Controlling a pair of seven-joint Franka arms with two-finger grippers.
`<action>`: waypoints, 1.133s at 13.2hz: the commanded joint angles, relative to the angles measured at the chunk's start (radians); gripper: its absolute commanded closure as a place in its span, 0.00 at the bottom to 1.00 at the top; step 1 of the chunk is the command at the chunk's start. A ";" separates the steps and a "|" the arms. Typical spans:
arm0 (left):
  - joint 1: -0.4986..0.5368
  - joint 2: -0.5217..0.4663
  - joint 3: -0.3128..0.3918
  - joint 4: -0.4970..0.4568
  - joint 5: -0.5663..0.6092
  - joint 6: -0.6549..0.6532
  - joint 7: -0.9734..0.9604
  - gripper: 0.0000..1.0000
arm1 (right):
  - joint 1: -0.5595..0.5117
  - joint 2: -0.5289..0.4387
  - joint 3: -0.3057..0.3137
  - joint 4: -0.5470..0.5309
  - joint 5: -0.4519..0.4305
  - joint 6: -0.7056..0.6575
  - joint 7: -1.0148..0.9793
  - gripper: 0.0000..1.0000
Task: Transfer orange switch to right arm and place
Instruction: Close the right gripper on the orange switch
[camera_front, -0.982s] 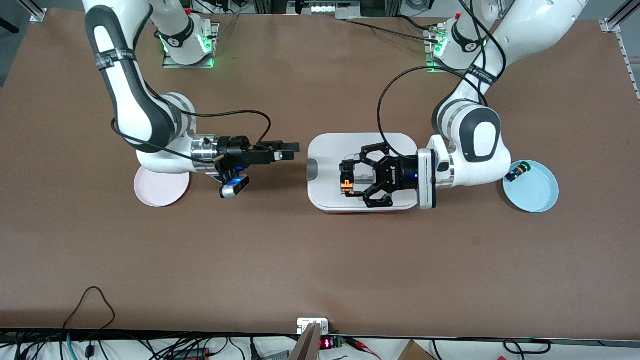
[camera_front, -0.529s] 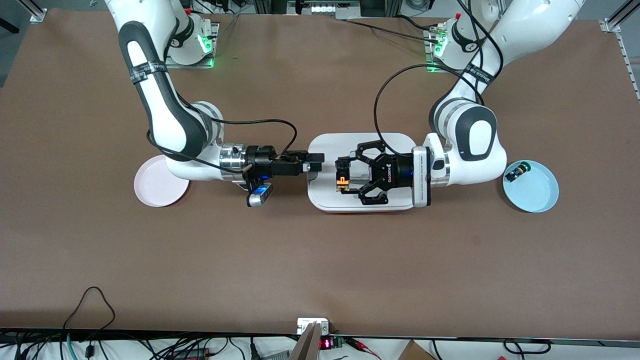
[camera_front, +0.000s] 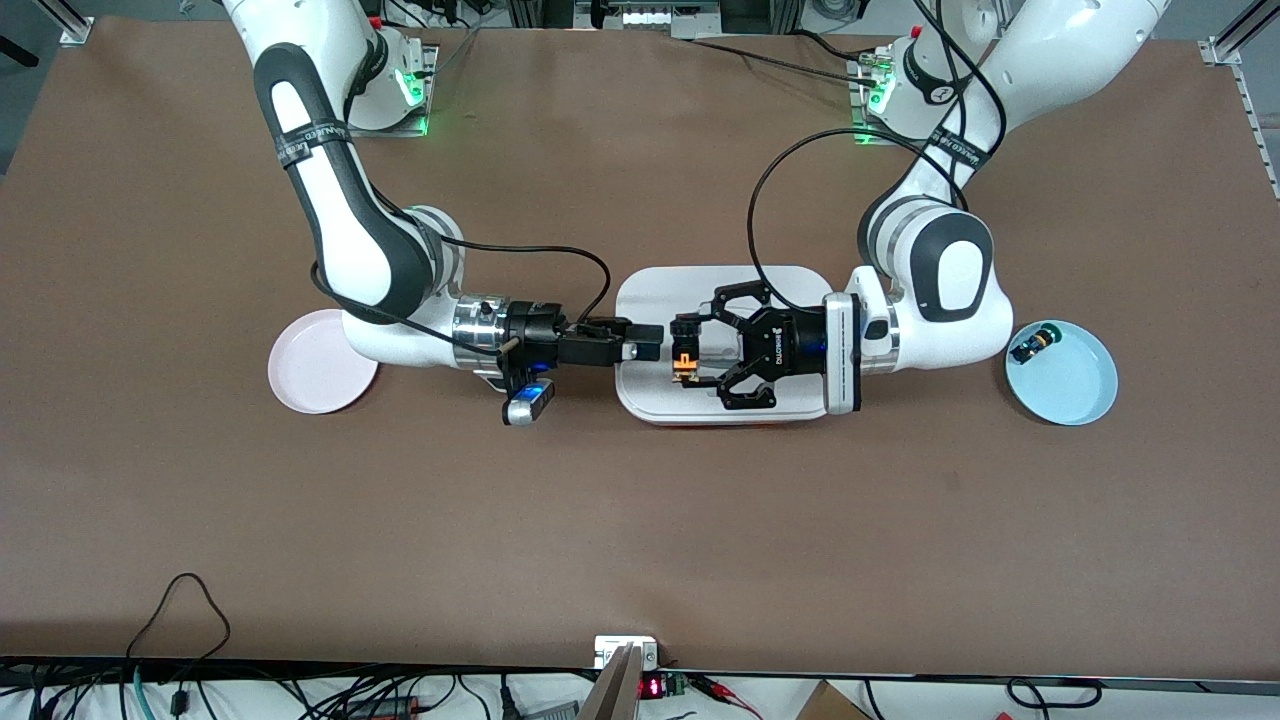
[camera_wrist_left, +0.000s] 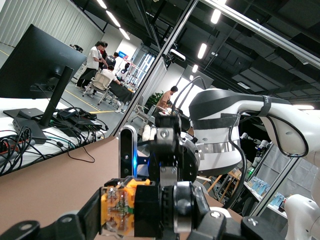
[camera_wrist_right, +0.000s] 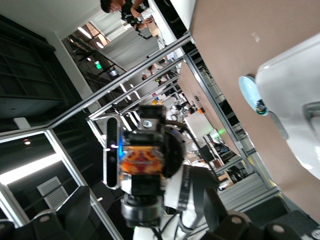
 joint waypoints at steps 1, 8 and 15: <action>-0.020 -0.008 0.006 -0.005 -0.024 0.005 0.008 0.91 | 0.007 0.032 -0.005 0.053 0.053 0.013 0.009 0.00; -0.034 -0.008 0.005 -0.002 -0.024 0.027 -0.001 0.91 | 0.017 0.058 -0.004 0.063 0.055 0.013 0.011 0.01; -0.034 -0.008 0.005 -0.002 -0.024 0.027 -0.004 0.91 | 0.023 0.058 -0.002 0.065 0.064 0.002 0.006 0.64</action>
